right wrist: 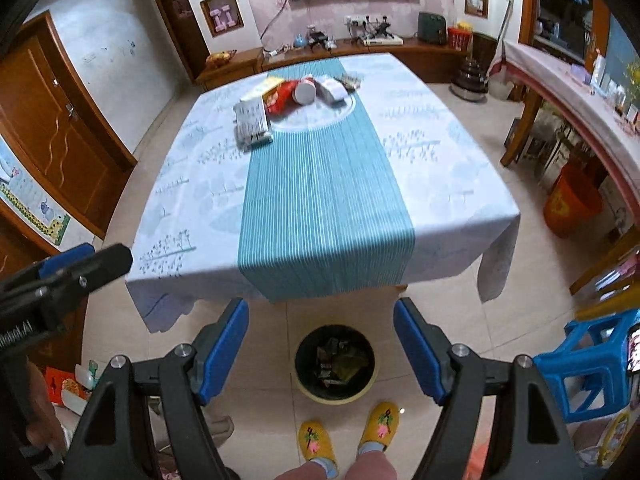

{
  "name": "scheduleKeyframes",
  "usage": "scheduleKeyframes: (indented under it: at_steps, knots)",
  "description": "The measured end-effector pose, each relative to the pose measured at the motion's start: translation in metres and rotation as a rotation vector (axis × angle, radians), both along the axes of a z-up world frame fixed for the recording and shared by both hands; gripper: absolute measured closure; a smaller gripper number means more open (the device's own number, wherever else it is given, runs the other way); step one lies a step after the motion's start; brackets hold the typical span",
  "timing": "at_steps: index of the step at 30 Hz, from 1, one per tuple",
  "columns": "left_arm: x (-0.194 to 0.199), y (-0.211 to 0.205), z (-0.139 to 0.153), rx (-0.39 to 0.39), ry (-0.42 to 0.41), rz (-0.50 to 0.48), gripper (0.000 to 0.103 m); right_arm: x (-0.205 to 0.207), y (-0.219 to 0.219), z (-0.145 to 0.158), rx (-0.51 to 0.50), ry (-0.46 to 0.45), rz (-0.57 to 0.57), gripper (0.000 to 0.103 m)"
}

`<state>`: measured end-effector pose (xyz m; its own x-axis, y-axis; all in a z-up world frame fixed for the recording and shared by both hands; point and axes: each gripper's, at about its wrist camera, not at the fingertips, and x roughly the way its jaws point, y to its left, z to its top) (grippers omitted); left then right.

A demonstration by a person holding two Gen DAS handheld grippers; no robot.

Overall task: Collect trash
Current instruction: 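Bring both tools back up over the table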

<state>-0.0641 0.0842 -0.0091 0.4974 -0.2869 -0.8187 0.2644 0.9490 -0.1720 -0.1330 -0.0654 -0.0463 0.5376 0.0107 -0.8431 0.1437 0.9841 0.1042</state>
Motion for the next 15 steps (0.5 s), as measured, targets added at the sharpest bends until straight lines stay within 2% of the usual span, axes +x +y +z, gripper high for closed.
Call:
scheduleKeyframes:
  at_steps: [3, 7, 14, 15]
  knots:
    - [0.010, 0.005, 0.008, -0.020, -0.019, 0.017, 0.018, 0.008, -0.002, 0.013, -0.016, -0.027, 0.000, 0.028]
    - [0.028, 0.007, 0.014, -0.030, -0.047, 0.029, 0.018, 0.023, -0.005, 0.026, -0.033, -0.058, -0.005, 0.028]
    - [0.077, 0.004, 0.018, -0.037, -0.071, 0.079, 0.017, 0.069, -0.020, 0.031, -0.033, -0.073, 0.010, 0.028]
    - [0.085, 0.003, 0.017, -0.034, -0.069, 0.088, 0.014, 0.078, -0.024, 0.031, -0.032, -0.077, 0.016, 0.028]
